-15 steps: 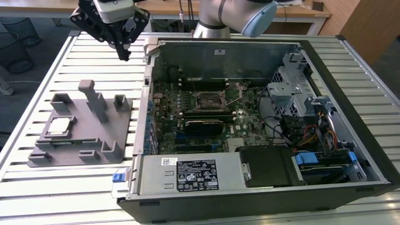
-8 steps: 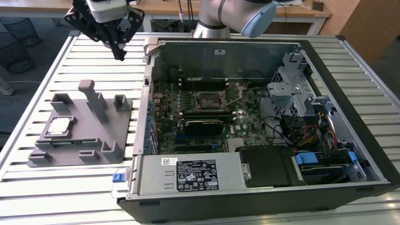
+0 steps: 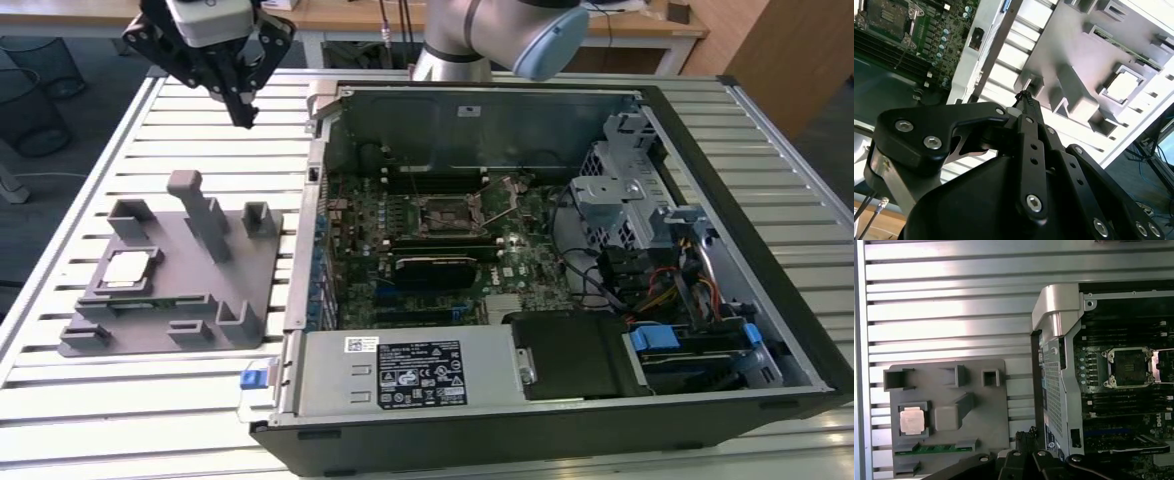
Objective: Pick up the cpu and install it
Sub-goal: 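Reach for the cpu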
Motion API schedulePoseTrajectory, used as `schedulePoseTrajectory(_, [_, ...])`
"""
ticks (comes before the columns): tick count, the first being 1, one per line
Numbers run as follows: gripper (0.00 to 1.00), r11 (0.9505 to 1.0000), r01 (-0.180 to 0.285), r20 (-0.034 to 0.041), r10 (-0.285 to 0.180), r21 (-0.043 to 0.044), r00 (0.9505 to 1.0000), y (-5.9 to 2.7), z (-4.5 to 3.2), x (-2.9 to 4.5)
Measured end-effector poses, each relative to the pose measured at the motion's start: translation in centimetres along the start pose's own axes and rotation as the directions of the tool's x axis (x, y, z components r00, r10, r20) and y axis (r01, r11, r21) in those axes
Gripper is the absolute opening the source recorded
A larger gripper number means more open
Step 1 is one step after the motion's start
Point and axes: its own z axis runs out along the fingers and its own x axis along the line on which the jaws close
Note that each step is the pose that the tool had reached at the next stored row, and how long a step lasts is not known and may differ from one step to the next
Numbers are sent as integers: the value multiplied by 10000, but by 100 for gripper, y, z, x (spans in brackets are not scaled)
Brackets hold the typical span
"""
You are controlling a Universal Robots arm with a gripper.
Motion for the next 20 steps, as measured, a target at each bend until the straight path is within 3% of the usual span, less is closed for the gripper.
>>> schedulePoseTrajectory(11, [11, 10000, 0, 0, 0, 0, 10000, 10, -2, 203])
schedulePoseTrajectory(20, [11, 10000, 0, 0, 0, 1, 10000, 0, 3, 451])
